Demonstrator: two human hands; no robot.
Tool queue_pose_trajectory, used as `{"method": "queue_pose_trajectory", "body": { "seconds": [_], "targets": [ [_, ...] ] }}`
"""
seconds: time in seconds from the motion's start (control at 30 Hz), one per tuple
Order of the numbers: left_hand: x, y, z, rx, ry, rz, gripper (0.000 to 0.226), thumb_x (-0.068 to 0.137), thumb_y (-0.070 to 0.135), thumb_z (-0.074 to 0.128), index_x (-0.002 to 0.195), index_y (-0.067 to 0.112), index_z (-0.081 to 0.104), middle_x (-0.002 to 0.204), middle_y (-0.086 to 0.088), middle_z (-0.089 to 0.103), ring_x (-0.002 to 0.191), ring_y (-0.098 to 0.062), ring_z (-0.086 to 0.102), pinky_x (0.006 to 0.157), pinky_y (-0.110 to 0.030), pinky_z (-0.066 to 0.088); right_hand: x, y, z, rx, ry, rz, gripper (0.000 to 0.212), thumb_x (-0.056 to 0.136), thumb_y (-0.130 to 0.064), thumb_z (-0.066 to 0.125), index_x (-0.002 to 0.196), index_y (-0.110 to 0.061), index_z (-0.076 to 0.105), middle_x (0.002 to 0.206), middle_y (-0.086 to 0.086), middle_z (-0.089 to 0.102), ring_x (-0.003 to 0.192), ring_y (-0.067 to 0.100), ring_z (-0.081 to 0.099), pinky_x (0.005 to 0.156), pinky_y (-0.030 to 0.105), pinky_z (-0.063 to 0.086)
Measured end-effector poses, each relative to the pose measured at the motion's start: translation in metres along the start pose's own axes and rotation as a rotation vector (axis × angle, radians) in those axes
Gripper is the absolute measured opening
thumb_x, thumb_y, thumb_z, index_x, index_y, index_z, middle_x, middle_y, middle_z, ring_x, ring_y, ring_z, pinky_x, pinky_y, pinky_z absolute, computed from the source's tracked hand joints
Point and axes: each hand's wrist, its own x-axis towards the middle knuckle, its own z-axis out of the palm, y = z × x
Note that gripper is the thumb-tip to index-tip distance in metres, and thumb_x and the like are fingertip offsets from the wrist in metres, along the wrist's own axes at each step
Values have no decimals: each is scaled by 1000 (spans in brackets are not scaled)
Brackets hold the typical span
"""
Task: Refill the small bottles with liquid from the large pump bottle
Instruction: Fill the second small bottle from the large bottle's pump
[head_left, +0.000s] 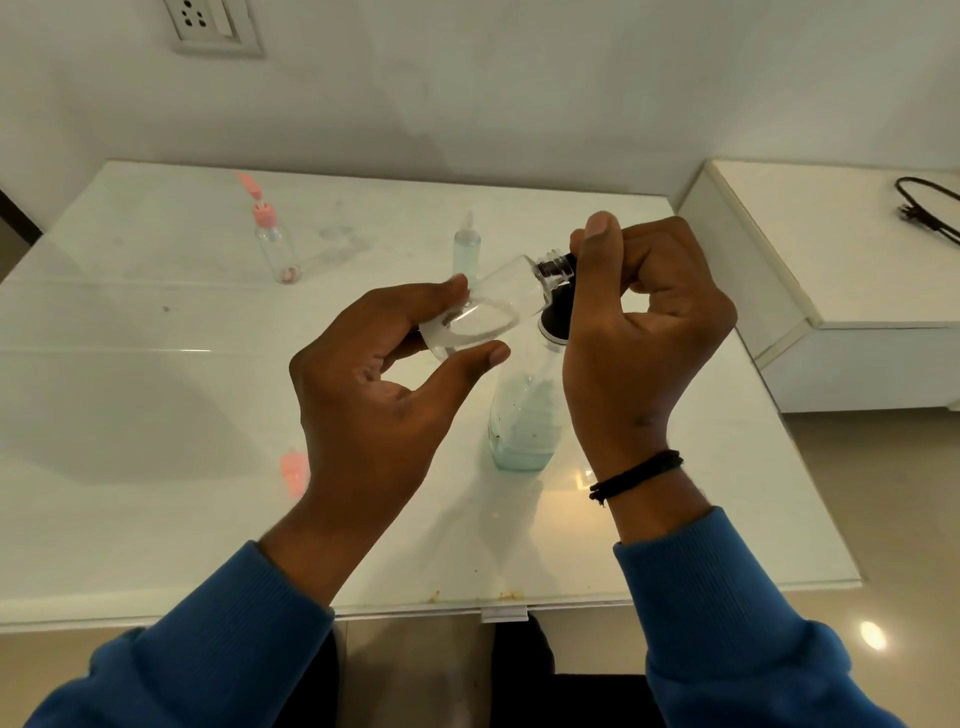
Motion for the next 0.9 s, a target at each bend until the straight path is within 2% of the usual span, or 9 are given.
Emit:
{"method": "queue_pose_trajectory", "body": {
  "seconds": [0.1,0.27,0.43,0.6,0.8,0.9],
  "targets": [
    [0,1,0,-1,6,-11,45,82,23,87,120,6,71,118,-1,72,109,-11,69,90,-21,58,3,0,-1,7,9,-13,34,95,-3,66,62,1,59,63,12,60,60,25,55,57,30,44],
    [0,0,0,10,-6,3,44,83,24,87,120,7,70,117,3,70,109,-9,69,89,-20,57,1,2,-2,-9,-11,-7,31,95,-1,67,65,-4,61,64,6,58,60,18,52,58,23,42],
    [0,1,0,-2,-2,-8,44,83,24,87,120,8,70,117,4,70,109,-7,68,90,-19,57,5,2,-2,-11,-1,-26,35,96,-5,66,62,4,60,63,14,60,60,27,54,58,34,44],
    [0,-1,0,0,-7,-2,45,83,25,87,121,7,70,118,2,71,109,-11,69,89,-23,58,0,3,0,-5,0,-7,33,96,-1,66,64,3,60,64,11,58,61,20,52,59,23,43],
    [0,2,1,1,-4,-7,44,82,25,87,121,10,69,117,7,69,108,-7,68,90,-18,56,5,2,-2,-16,-6,-16,34,95,-4,66,63,5,60,63,15,59,60,25,54,58,28,43],
    [0,2,1,3,-9,-2,44,83,27,86,121,11,69,117,9,68,109,-6,68,90,-18,56,3,2,-2,-9,-3,1,34,96,-3,66,64,6,60,64,15,60,61,26,55,58,26,44]
  ]
}}
